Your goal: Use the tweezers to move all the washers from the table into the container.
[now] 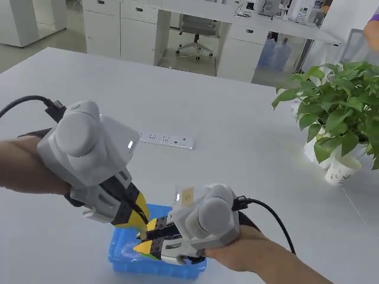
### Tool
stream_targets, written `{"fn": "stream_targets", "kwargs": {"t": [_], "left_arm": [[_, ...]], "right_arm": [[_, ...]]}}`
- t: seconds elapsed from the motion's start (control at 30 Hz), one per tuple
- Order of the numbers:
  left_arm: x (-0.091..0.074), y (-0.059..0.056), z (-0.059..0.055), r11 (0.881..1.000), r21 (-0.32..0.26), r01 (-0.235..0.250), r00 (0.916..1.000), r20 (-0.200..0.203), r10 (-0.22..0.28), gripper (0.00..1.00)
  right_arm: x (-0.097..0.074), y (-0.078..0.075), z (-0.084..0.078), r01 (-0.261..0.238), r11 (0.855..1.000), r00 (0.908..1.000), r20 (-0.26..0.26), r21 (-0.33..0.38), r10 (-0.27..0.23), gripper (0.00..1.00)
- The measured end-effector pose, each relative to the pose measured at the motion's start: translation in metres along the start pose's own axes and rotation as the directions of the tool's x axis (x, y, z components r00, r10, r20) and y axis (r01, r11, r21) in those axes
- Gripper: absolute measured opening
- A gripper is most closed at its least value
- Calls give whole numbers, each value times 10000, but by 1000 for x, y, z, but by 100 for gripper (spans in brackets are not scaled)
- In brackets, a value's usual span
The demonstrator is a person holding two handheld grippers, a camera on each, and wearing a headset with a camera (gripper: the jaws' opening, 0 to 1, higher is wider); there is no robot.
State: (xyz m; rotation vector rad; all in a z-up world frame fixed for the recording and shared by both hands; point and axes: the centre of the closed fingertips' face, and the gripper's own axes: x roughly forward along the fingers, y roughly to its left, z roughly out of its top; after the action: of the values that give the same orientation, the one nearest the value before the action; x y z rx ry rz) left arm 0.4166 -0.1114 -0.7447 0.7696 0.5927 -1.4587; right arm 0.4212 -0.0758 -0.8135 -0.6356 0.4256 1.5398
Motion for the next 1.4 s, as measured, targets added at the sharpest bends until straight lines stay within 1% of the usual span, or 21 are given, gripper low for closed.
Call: {"fn": "stream_targets", "kwargs": {"t": [0.27, 0.57, 0.77, 0.93, 1.1, 1.4], "left_arm": [[-1, -12, 1, 9999, -28, 169, 9998, -108, -169, 6], [0, -25, 2, 9996, -53, 276, 9995, -130, -277, 6], [3, -35, -1, 9991, -152, 402, 9991, -142, -404, 6], [5, -40, -4, 9986, -256, 461, 9988, -124, -465, 6], [8, -47, -5, 9980, -450, 433, 9991, 8, -433, 6], [14, -59, -14, 9964, -704, 469, 9989, 52, -466, 6]], "right_arm": [[0, 13, 2, -76, 10000, 10000, 54, 65, 75, 11], [0, 26, 3, -167, 9998, 9998, 95, 77, 167, 11], [5, 37, 1, -322, 9994, 9995, 59, 120, 321, 11], [8, 44, -1, -428, 9990, 9991, 27, 118, 428, 11], [11, 49, -1, -481, 9987, 9988, 55, 177, 480, 11], [20, 64, -6, -650, 9974, 9979, 46, 299, 648, 11]]}}
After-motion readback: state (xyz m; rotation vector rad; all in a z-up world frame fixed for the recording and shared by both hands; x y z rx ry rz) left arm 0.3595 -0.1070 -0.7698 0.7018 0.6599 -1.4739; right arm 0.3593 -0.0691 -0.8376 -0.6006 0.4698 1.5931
